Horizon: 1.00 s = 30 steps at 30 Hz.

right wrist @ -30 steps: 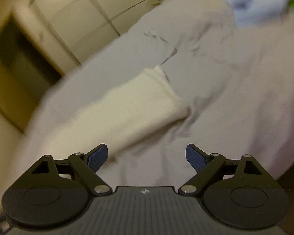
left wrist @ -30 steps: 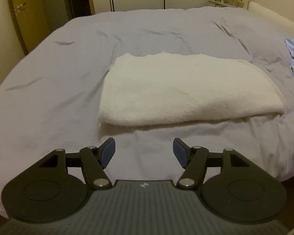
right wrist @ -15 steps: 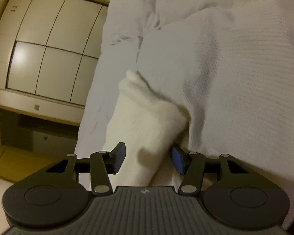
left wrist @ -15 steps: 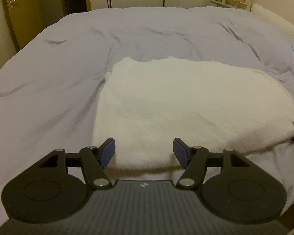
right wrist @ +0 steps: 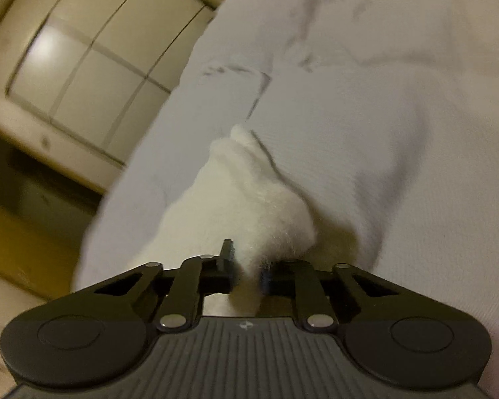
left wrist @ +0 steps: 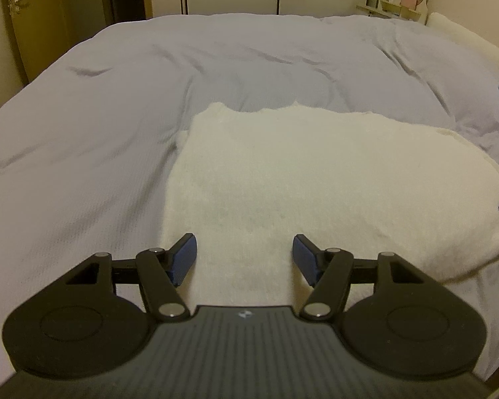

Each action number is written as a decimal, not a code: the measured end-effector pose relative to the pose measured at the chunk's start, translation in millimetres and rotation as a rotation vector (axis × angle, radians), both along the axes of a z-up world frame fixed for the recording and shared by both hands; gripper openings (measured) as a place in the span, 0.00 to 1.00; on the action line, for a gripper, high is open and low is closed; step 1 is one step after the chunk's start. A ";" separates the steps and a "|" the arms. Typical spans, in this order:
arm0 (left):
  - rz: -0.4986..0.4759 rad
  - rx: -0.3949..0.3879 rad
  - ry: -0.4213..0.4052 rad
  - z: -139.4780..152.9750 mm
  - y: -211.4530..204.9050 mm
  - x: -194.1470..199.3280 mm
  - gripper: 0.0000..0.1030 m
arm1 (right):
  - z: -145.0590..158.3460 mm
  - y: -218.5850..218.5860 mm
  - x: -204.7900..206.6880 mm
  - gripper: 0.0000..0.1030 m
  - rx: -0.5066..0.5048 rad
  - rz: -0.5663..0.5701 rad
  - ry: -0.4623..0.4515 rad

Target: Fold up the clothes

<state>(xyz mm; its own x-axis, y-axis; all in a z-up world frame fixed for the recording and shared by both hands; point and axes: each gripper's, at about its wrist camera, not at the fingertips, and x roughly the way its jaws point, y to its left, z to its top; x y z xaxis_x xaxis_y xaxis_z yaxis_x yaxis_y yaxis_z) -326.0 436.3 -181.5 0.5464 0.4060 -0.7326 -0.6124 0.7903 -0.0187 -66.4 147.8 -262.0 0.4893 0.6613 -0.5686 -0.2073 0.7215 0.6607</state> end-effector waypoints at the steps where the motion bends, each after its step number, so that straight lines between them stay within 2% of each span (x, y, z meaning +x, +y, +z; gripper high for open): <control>1: 0.000 -0.010 -0.010 1.4 1.9 -2.3 0.56 | 10.9 9.6 -3.1 0.12 -0.066 0.022 -0.048; 3: 0.000 -0.031 -0.032 4.6 6.1 -7.1 0.54 | 35.1 30.8 -13.0 0.11 -0.181 0.068 -0.180; 8: 0.006 -0.105 -0.108 12.3 23.4 -24.6 0.42 | 89.7 99.3 -71.7 0.10 -0.408 0.252 -0.626; 11: 0.013 -0.137 -0.136 14.9 33.0 -33.2 0.41 | 93.4 146.5 -126.6 0.10 -0.517 0.452 -0.876; 14: 0.021 -0.152 -0.150 14.7 38.5 -40.5 0.41 | 75.5 180.0 -176.1 0.10 -0.568 0.641 -1.012; 16: 0.024 -0.174 -0.162 13.2 41.7 -43.7 0.41 | 57.4 197.3 -200.1 0.10 -0.577 0.756 -1.039; 19: 0.025 -0.212 -0.180 10.2 45.0 -46.8 0.41 | 33.8 212.0 -217.2 0.17 -0.589 0.906 -1.003; 21: 0.021 -0.234 -0.191 8.8 46.3 -47.7 0.42 | 29.2 212.5 -221.8 0.48 -0.588 0.928 -0.999; 22: 0.019 -0.242 -0.197 8.5 46.4 -48.2 0.42 | 31.7 209.2 -219.8 0.55 -0.566 0.940 -0.977; 23: 0.018 -0.252 -0.204 8.4 47.0 -48.2 0.42 | 35.4 204.5 -216.0 0.58 -0.530 0.951 -0.948; 26: 0.021 -0.276 -0.220 8.4 46.4 -48.4 0.42 | 50.0 185.3 -201.3 0.56 -0.458 0.914 -0.871; 30: 0.026 -0.229 -0.189 8.0 35.3 -42.4 0.42 | 77.1 162.2 -162.0 0.56 -0.331 0.743 -0.659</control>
<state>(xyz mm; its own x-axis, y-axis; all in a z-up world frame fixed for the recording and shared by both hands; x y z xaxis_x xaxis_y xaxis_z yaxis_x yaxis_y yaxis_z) -368.4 471.6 -173.5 0.6735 0.2573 -0.6930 -0.6010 0.7364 -0.3107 -228.4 310.0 -184.8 0.3024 0.7822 -0.5447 -0.9198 0.3894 0.0485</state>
